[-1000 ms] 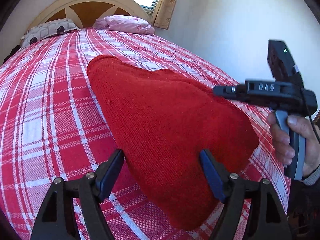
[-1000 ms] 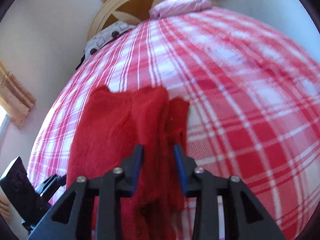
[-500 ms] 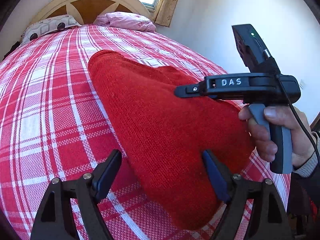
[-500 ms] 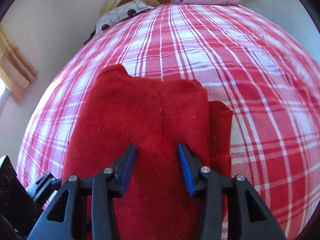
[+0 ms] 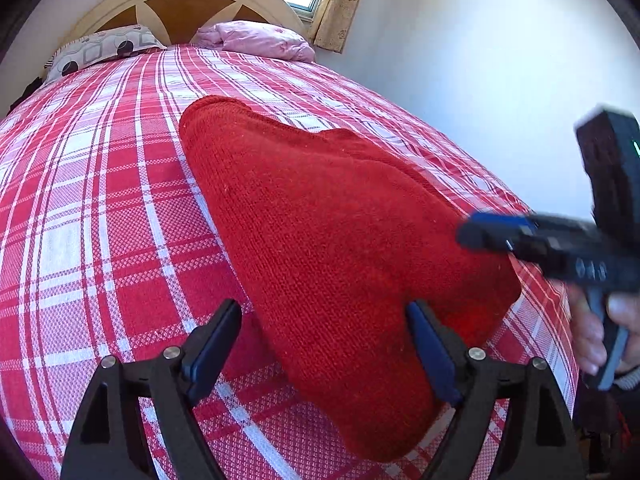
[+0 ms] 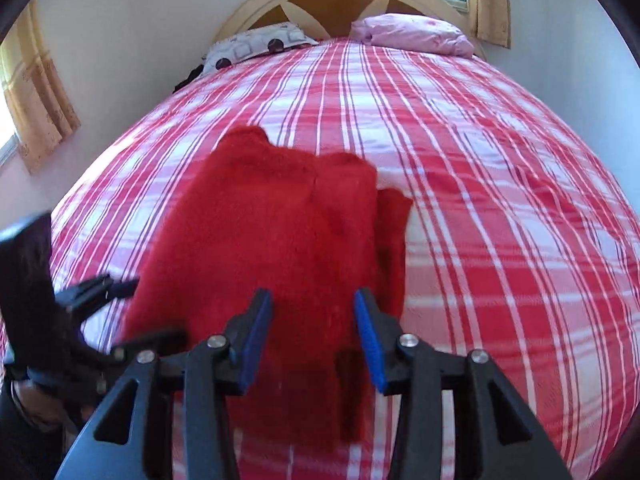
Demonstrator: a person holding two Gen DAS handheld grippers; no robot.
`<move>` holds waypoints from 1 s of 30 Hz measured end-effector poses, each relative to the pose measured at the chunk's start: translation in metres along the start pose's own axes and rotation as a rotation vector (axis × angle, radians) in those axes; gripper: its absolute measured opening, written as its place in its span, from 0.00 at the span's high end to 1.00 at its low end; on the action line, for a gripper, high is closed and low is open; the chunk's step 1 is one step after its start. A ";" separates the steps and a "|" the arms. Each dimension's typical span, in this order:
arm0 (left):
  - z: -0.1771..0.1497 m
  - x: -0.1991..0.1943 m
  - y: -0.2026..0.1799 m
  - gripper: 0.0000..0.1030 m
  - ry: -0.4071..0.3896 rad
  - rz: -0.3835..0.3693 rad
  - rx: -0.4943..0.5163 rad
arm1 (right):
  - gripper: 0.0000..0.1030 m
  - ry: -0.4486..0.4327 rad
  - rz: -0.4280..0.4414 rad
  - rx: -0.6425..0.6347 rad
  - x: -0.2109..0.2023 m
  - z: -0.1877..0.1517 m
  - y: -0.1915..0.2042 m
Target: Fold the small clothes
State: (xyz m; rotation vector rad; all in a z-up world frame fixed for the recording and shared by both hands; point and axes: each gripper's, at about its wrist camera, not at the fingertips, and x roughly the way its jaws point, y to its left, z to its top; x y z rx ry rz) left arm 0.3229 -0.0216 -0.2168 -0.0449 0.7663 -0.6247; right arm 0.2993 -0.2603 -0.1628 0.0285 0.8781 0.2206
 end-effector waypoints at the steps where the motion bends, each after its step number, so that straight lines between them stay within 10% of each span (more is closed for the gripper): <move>1: 0.000 0.000 -0.001 0.17 0.002 0.002 0.001 | 0.60 0.004 -0.012 -0.003 -0.003 -0.009 -0.001; 11: 0.012 -0.030 0.011 0.15 -0.072 0.008 -0.061 | 0.50 0.021 0.064 0.035 -0.002 -0.022 -0.023; 17: 0.037 -0.020 0.046 0.15 -0.072 0.012 -0.180 | 0.12 -0.085 0.148 0.173 -0.013 0.006 -0.057; 30: 0.048 0.027 0.056 0.15 -0.006 -0.023 -0.240 | 0.14 0.032 0.170 0.245 0.058 0.045 -0.076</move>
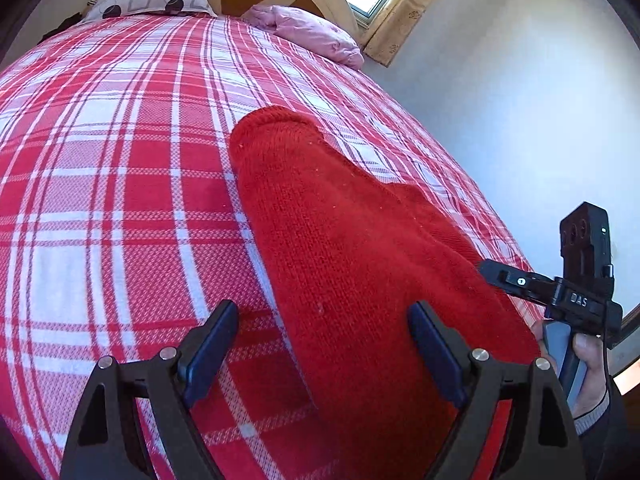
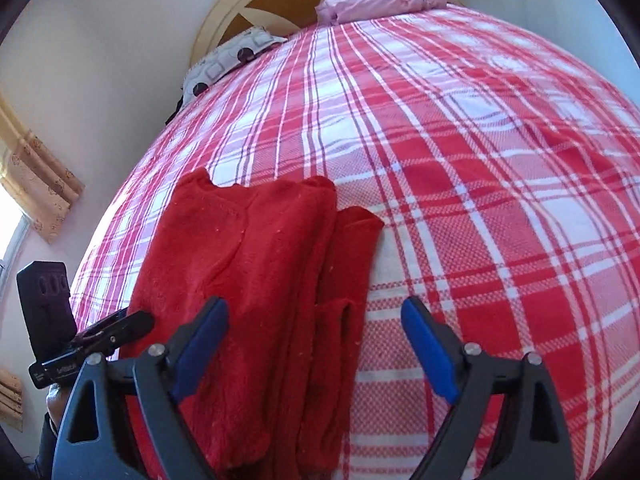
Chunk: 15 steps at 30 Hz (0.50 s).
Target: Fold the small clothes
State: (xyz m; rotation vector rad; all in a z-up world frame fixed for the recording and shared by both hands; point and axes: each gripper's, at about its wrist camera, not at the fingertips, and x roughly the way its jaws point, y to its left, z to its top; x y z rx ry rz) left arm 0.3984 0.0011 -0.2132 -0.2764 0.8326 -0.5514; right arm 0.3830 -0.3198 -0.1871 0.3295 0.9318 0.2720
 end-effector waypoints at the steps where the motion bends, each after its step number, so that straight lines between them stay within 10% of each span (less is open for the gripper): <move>1: 0.000 0.001 0.000 0.15 -0.002 0.001 0.004 | 0.16 0.009 0.010 0.011 0.003 0.000 -0.004; 15: -0.002 0.014 -0.012 0.06 0.011 0.040 0.077 | 0.48 0.008 0.060 -0.028 0.020 -0.006 -0.003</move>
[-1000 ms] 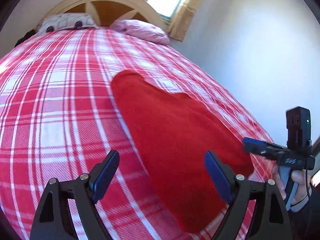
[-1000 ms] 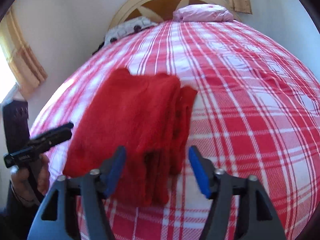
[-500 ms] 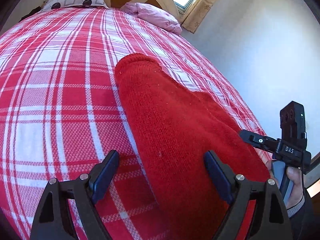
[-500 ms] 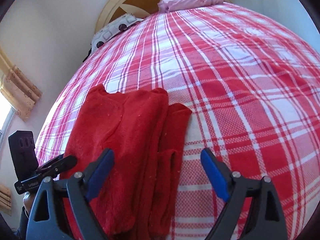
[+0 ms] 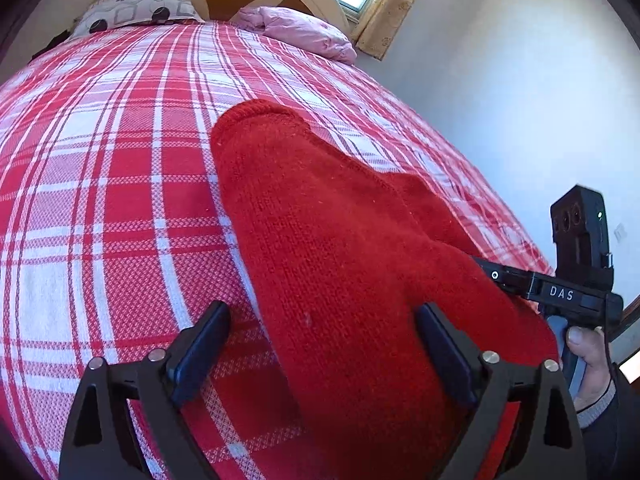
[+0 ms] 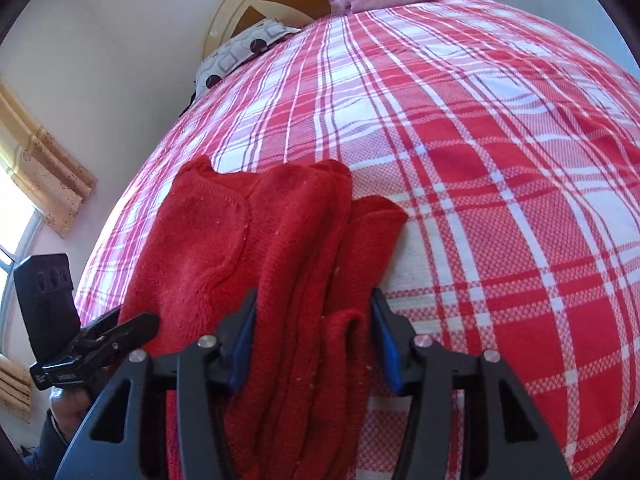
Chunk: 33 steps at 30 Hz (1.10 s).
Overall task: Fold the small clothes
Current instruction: 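Grasp the sweater's folded edge with the left gripper while the right gripper grasps beside it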
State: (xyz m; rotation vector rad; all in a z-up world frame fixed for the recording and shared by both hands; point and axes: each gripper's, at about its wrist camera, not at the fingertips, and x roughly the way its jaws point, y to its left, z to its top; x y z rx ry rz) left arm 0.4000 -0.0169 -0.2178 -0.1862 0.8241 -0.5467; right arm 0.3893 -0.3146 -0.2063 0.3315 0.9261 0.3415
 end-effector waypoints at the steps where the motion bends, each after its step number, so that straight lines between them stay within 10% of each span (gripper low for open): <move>1: 0.000 0.001 -0.001 0.05 0.005 0.006 0.009 | 0.50 -0.004 0.000 0.003 0.001 -0.001 0.000; 8: -0.003 -0.004 0.001 0.05 -0.012 -0.029 0.005 | 0.55 -0.036 0.023 0.027 -0.001 -0.007 -0.005; 12: -0.006 -0.006 -0.006 0.31 -0.019 -0.045 0.035 | 0.58 -0.071 0.006 -0.001 -0.003 -0.013 0.000; 33: -0.011 -0.017 -0.024 0.63 -0.068 0.022 0.098 | 0.68 -0.117 -0.081 -0.097 -0.013 -0.014 0.023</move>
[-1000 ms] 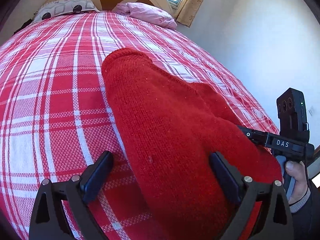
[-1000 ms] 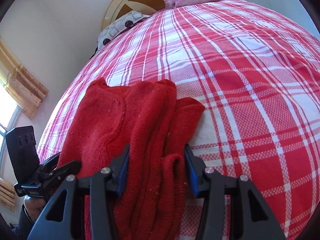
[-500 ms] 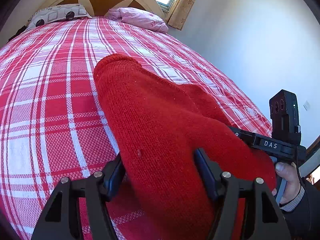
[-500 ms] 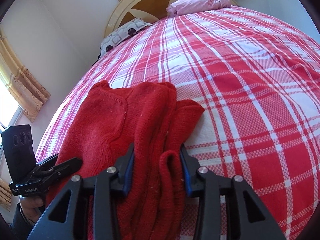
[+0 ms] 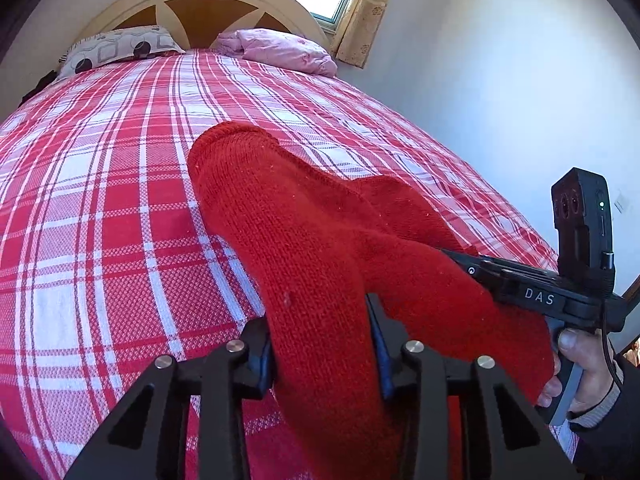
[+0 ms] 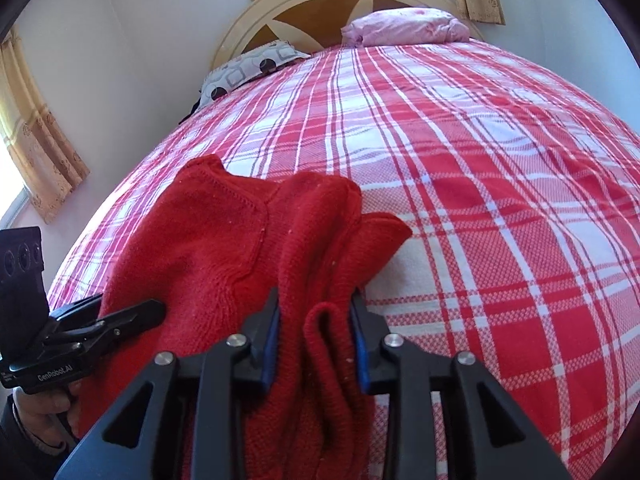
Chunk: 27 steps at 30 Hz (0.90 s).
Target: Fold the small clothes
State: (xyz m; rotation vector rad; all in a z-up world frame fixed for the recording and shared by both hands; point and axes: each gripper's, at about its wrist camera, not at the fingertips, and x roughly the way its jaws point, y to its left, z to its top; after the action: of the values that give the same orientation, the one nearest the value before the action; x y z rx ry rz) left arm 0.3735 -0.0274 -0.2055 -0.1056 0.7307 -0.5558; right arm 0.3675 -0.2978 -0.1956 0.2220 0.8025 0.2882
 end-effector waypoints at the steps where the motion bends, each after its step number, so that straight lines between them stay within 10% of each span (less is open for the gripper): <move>1: 0.001 -0.002 -0.001 0.64 0.000 0.007 0.001 | 0.69 -0.004 0.002 0.003 -0.001 0.000 0.000; 13: -0.005 -0.072 -0.021 0.66 -0.078 0.089 0.052 | 0.70 -0.057 0.088 0.006 -0.031 -0.005 0.030; 27: -0.040 -0.195 0.005 0.66 -0.166 0.288 0.017 | 0.70 -0.089 0.312 -0.127 -0.055 -0.012 0.155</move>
State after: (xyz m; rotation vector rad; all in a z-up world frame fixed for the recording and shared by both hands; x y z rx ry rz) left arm 0.2307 0.0819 -0.1188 -0.0291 0.5672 -0.2741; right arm 0.2962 -0.1698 -0.1201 0.2382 0.6579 0.6172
